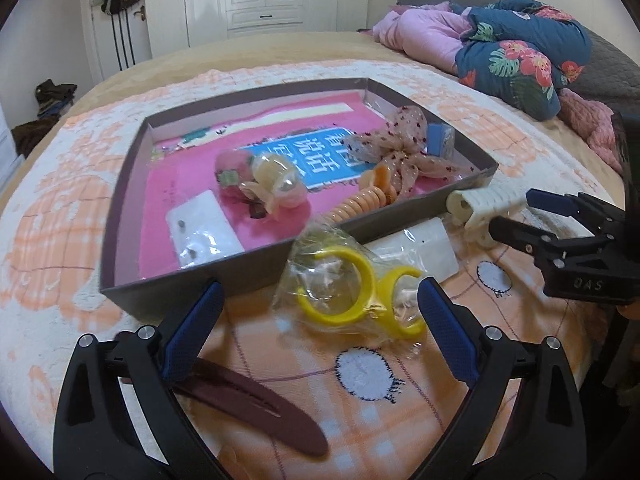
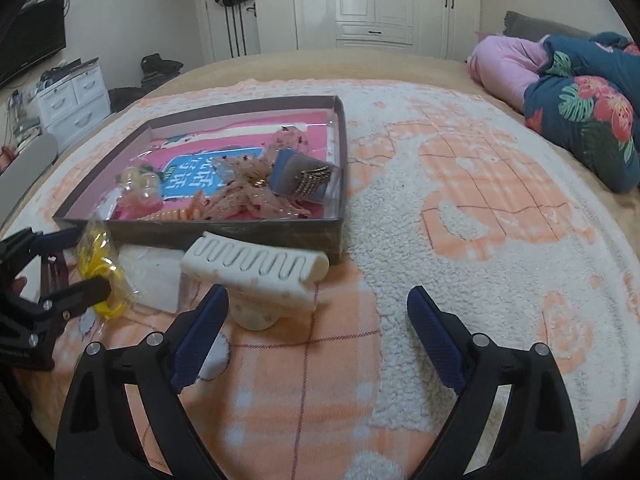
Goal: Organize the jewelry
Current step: 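Grasp the bagged yellow clip with the left gripper while the right grasps the white claw clip, then carry the yellow clip bag and white claw clip over the box with both grippers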
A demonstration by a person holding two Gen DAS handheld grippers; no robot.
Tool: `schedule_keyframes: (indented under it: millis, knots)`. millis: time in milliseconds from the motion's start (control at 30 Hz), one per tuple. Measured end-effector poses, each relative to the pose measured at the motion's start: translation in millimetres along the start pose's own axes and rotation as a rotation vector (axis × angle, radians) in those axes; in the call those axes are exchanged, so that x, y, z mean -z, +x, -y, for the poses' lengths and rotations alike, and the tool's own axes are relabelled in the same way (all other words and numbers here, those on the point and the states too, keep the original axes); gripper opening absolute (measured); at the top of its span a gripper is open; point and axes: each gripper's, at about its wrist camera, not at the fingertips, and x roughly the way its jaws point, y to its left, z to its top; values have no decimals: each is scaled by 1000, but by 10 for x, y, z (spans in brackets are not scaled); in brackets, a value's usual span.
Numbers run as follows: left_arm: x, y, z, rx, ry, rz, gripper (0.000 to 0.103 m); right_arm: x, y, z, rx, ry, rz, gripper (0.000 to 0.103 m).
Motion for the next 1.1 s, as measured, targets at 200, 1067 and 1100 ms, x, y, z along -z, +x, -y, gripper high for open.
schedule_keyframes:
  millis: [200, 1067, 1100]
  knots:
    - [5, 32, 6, 28, -15, -11, 85, -41, 78, -2, -43, 2, -23, 88]
    - [90, -271, -23, 63, -48, 31, 39, -136, 163, -329, -157, -64, -7, 71]
    - [92, -281, -31, 63, -51, 32, 39, -135, 148, -330, -160, -68, -2, 68]
